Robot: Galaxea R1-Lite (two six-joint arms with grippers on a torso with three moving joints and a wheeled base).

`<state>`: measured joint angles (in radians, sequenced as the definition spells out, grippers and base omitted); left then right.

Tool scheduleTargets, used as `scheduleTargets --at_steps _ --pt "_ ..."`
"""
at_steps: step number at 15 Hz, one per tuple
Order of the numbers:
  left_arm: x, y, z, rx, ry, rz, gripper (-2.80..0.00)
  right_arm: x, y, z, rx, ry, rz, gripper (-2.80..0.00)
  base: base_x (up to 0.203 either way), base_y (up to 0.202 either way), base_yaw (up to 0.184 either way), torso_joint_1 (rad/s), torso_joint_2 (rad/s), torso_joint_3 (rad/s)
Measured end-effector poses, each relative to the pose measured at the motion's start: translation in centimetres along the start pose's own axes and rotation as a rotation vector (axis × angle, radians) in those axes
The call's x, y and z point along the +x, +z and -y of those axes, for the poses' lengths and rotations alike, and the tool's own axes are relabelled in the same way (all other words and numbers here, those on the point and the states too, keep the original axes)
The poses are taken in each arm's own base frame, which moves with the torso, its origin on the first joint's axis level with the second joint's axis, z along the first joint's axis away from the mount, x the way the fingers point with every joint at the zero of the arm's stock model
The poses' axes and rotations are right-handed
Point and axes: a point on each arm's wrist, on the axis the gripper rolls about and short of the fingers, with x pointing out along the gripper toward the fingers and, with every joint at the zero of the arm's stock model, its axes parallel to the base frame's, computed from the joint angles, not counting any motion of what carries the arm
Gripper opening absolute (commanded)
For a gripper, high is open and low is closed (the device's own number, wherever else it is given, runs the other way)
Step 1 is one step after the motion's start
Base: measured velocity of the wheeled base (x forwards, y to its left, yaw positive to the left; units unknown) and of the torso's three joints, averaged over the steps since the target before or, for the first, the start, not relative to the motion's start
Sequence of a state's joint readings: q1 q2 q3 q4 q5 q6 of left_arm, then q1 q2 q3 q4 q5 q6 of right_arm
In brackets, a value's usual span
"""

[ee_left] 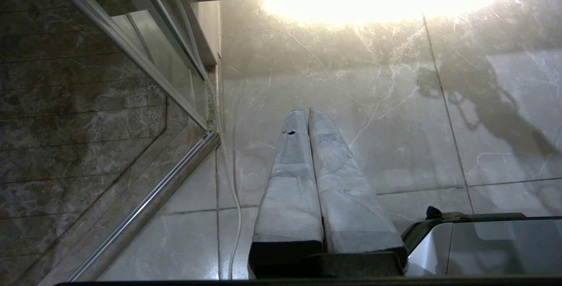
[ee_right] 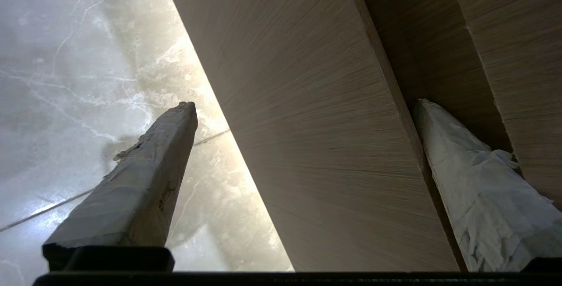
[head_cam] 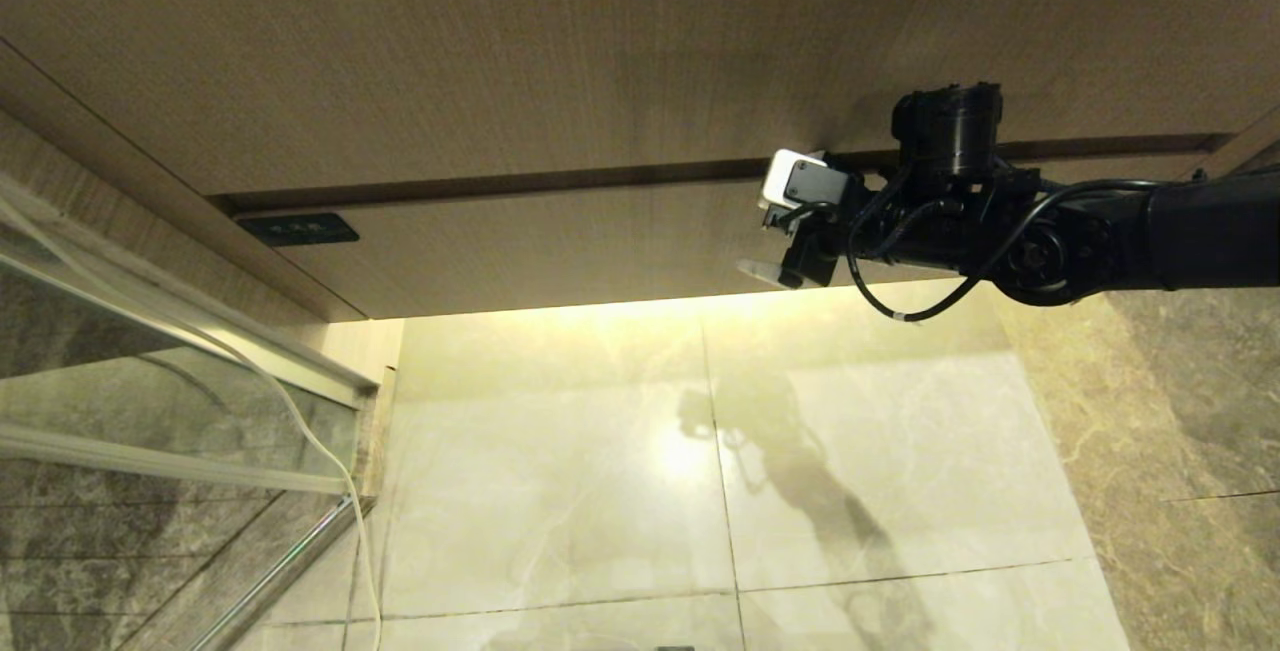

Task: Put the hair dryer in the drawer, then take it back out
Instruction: Pull open the drawer

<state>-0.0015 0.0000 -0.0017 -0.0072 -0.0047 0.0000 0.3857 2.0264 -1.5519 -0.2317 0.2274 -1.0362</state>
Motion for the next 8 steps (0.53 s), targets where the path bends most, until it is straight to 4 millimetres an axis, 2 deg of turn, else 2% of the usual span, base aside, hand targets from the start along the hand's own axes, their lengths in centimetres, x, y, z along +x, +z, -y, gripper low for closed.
scheduleTargets --at_steps 8 --pt "0.0 0.0 0.0 0.0 0.001 0.0 -2.8 -0.6 -1.4 -0.7 0.031 0.08 -0.17 0.0 0.0 0.0 0.0 0.0 0.0 0.0"
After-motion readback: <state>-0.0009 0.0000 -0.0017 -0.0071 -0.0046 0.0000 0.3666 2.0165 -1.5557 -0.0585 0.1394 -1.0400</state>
